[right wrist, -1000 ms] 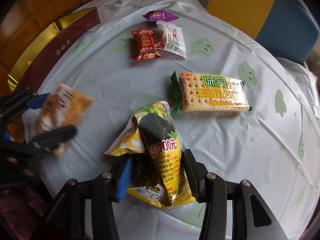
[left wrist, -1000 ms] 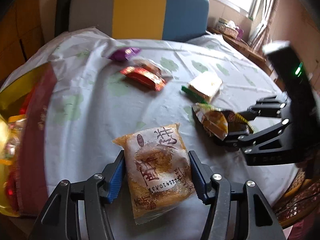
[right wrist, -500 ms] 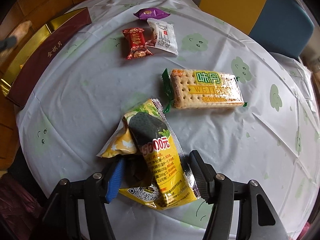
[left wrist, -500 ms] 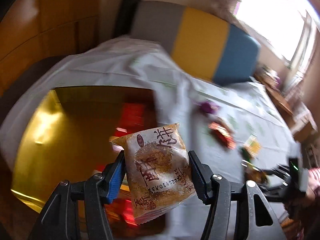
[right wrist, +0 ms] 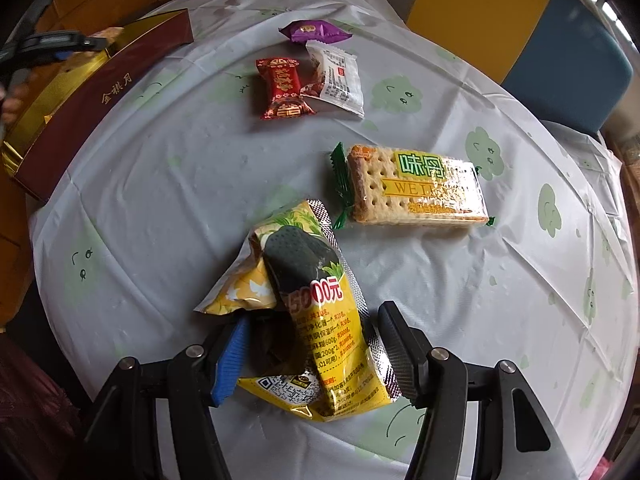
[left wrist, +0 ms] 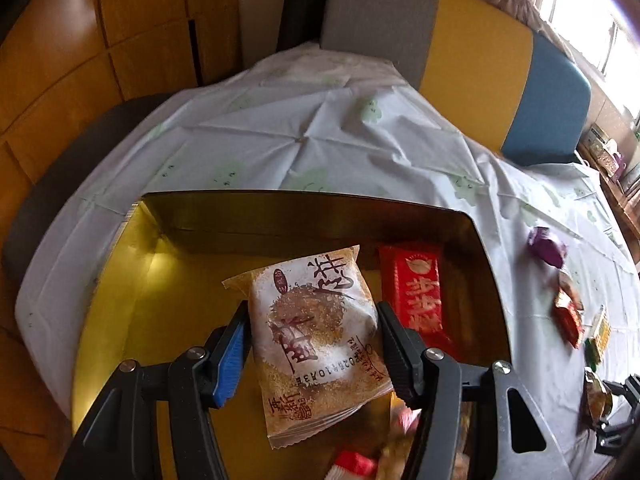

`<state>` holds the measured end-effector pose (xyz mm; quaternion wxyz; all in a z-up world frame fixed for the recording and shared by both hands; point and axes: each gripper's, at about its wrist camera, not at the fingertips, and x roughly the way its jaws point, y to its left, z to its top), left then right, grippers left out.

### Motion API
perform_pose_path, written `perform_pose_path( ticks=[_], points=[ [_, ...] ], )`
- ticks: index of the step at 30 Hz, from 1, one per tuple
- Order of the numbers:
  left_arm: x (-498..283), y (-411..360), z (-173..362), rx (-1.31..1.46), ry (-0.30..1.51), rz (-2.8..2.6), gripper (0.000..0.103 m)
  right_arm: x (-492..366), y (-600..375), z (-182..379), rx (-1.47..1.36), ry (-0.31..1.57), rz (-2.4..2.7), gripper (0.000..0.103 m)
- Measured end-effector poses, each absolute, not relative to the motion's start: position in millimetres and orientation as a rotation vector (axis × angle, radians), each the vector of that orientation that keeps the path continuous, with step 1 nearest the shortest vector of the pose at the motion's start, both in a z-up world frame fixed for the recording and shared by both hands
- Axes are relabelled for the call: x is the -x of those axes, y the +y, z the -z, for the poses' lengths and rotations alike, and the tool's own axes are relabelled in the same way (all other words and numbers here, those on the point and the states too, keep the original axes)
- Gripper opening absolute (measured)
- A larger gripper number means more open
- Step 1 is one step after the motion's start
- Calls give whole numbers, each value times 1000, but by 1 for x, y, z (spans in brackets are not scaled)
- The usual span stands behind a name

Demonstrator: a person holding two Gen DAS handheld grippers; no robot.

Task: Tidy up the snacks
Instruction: 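Release the pastry packet into the tin with the left tool while the right holds the chip bag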

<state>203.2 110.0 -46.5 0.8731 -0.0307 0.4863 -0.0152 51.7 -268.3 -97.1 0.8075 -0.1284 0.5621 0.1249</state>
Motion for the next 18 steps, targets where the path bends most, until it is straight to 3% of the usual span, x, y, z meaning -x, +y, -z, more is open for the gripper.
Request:
perform_pose_path(
  ticks=[7,8,18],
  points=[
    [-231,98,68,72,1026,28,63,-52,-270,97,275,1203,-269,62],
    [-232,99,69,78,1028,16,66,-53,-271,96,274,1203,-269,62],
    [-190,110,40,106,965,-98,70,-51,-267,97,309,1189,-256,63]
  ],
)
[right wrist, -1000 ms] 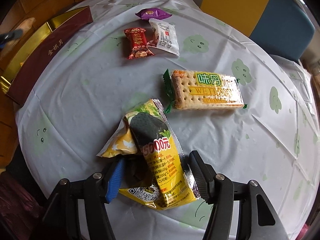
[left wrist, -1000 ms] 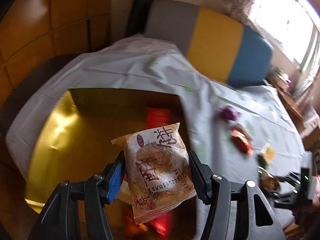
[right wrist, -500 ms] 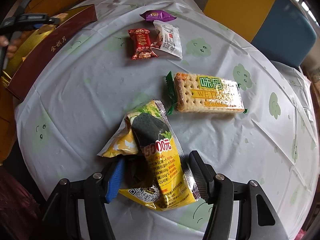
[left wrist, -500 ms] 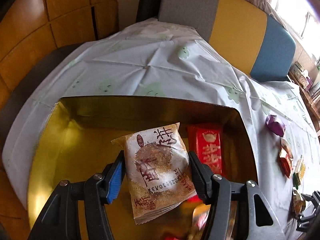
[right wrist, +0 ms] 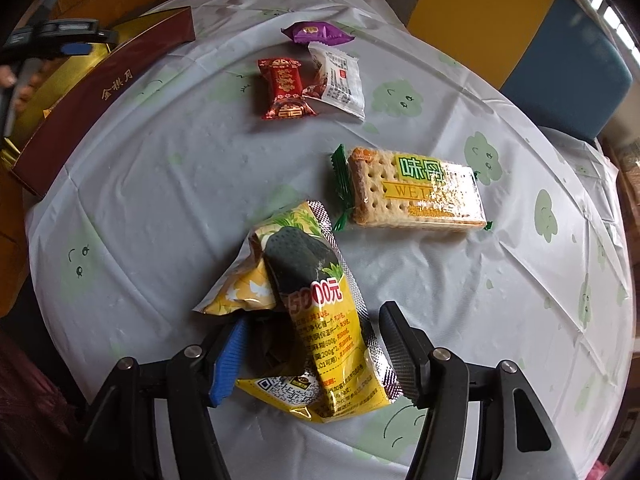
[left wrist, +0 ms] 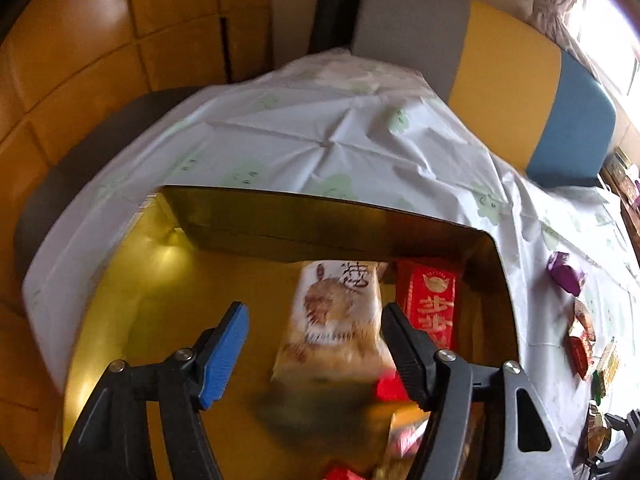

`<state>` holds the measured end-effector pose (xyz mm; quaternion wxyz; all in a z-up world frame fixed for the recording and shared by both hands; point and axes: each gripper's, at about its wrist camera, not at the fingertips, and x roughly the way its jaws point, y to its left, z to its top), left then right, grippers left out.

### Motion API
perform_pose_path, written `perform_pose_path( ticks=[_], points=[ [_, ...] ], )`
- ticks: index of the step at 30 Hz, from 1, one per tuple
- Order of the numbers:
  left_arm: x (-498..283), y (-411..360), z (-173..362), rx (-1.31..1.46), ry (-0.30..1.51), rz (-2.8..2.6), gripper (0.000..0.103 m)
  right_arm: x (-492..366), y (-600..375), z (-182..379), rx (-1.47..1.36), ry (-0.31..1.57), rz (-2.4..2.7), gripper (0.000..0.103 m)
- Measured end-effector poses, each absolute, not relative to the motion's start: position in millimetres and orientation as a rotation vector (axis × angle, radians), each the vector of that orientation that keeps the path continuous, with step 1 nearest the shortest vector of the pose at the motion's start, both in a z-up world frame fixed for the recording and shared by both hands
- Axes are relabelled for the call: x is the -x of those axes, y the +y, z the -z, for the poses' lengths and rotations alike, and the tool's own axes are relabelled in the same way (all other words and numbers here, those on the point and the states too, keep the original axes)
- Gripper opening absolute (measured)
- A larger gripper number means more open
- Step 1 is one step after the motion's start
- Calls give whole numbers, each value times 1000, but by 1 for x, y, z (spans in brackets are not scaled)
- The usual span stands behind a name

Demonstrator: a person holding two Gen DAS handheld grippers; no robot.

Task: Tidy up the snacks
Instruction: 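Release the pastry packet into the tin with the left tool while the right holds the chip bag, then hold the yellow chip bag in the right tool above the table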

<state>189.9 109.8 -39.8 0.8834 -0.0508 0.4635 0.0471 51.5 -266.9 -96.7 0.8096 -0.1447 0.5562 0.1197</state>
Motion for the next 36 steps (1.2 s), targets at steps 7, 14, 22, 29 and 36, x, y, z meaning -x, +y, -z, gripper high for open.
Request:
perform_pose_path(
  ticks=[7,14,22,29,36],
  points=[
    [-133,106,14,105,878,-116,70,-50,-266,95,332,1179,-243,66],
    [-88,96,5,67,833,-113,70,-44,-261,92,364,1161,-239,65],
    [-56,92,4,65,827,-109,70,-42,-258,90,385,1149,-241,64],
    [-41,91,5,82,825,-104,70,-43,-262,89,378,1155,-242,64],
    [-33,89,10,83,838,-94,70,-39,-257,89,418,1135,-226,64]
  ],
)
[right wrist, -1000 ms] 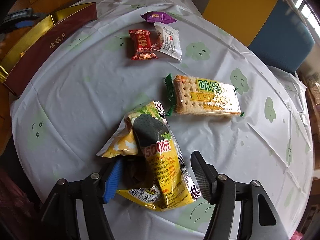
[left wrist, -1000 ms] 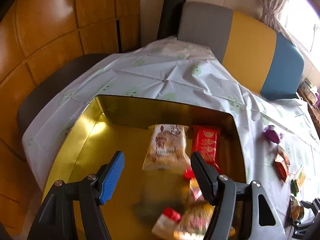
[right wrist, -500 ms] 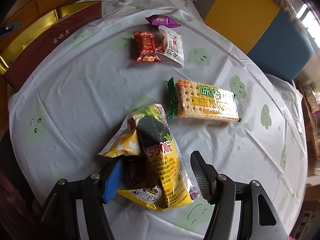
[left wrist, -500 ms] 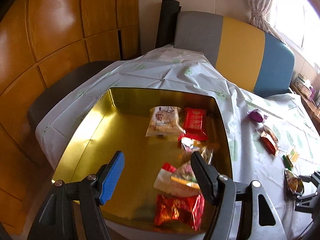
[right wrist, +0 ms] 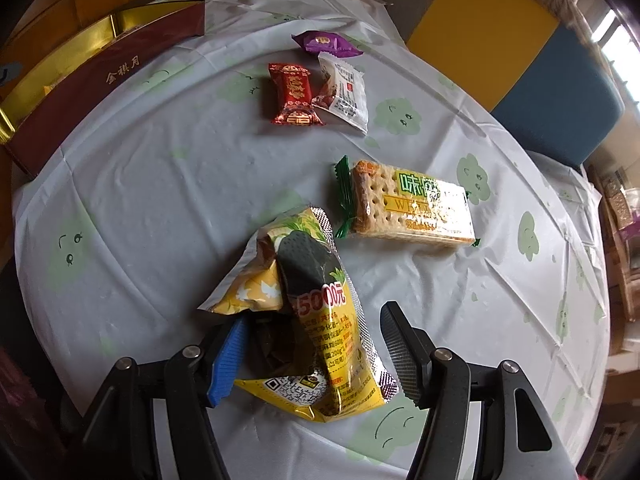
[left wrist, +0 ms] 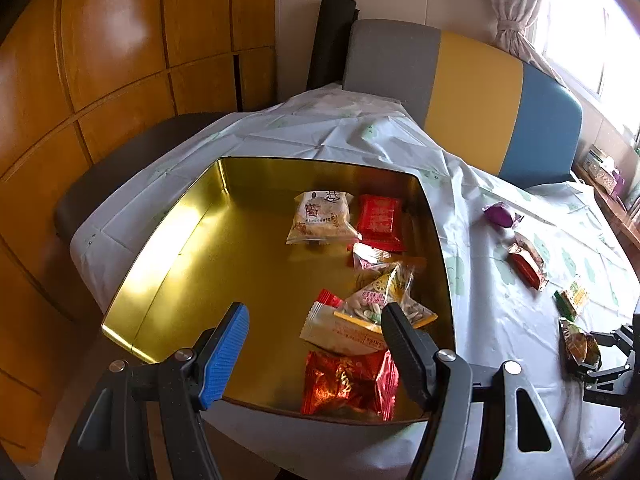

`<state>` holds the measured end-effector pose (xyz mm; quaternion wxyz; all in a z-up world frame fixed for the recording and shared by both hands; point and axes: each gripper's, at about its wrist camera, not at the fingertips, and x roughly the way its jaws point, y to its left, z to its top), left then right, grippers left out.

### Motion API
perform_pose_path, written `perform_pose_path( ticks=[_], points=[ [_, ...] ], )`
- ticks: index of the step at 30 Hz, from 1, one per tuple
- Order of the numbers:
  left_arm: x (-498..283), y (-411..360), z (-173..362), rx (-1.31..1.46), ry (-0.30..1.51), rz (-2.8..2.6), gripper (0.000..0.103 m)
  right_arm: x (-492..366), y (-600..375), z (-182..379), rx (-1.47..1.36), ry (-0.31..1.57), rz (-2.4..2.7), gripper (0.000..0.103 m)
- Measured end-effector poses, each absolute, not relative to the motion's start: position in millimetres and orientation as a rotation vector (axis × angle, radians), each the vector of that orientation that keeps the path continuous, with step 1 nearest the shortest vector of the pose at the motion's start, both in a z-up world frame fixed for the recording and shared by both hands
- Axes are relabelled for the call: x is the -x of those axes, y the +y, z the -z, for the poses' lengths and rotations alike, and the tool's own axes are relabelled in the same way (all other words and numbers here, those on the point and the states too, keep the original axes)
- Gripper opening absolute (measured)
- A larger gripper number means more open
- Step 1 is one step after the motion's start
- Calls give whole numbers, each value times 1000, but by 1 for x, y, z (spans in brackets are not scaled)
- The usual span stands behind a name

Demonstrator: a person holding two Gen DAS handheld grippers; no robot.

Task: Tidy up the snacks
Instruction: 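Hold the yellow chip bag in the right tool above the table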

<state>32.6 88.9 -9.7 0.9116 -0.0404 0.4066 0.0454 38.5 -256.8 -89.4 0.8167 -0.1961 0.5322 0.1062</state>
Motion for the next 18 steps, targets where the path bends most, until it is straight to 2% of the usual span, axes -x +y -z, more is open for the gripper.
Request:
perform_pose_path(
  ticks=[18],
  points=[
    [-25,91,16,94,855,-83,70,-43,-263,92,365,1165,-208,67]
  ],
)
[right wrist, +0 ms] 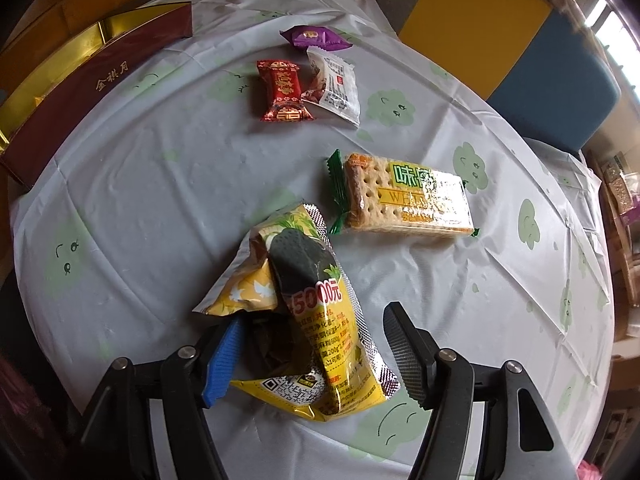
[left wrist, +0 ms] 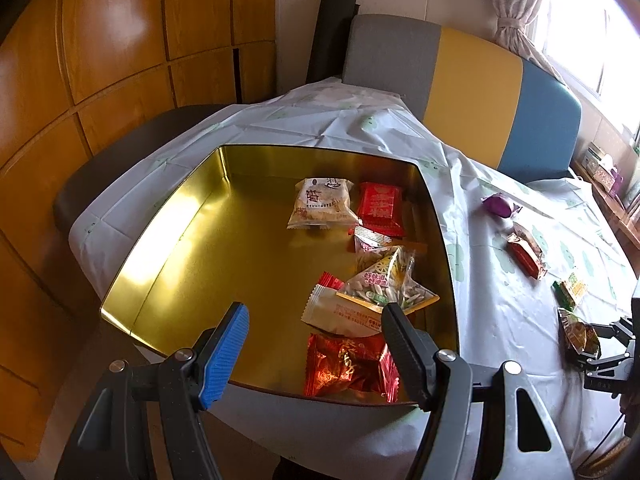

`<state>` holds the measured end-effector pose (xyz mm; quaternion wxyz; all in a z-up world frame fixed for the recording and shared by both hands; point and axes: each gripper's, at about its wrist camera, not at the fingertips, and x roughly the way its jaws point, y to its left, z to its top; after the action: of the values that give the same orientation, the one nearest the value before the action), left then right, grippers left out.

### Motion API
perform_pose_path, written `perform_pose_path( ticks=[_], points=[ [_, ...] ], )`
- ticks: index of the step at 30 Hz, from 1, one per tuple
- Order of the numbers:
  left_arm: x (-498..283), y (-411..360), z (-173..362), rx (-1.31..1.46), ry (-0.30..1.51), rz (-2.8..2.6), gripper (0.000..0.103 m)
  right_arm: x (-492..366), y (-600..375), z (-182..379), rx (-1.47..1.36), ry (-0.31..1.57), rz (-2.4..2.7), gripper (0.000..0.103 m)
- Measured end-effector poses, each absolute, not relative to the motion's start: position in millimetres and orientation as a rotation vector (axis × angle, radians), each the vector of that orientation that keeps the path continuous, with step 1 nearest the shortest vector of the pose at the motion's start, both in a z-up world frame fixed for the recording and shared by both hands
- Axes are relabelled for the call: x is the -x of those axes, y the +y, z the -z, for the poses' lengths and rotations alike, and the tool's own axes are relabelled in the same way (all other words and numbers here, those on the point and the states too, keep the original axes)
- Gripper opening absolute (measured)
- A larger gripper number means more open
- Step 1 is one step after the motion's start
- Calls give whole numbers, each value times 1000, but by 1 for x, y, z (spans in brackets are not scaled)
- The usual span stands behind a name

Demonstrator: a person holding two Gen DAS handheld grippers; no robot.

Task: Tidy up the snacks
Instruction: 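Hold the yellow chip bag in the right tool above the table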

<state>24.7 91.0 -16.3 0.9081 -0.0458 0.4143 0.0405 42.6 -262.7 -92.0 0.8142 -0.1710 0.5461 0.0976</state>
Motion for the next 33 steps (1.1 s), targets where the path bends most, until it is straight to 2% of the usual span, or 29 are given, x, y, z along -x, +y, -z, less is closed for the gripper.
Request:
perform_pose_path(
  ticks=[17,23,26,33],
  points=[
    [-18,95,18,93,862,-80,70,-39,-257,92,378,1158,-204,65],
    [-17,95,18,94,864,-80,70,-28,-244,90,440,1124,-247,45],
    [-16,95,17,96,859,-79,70,-26,-241,90,444,1120,-243,42],
    [-15,99,15,100,851,-82,70,-30,-245,86,367,1155,-227,42]
  ],
)
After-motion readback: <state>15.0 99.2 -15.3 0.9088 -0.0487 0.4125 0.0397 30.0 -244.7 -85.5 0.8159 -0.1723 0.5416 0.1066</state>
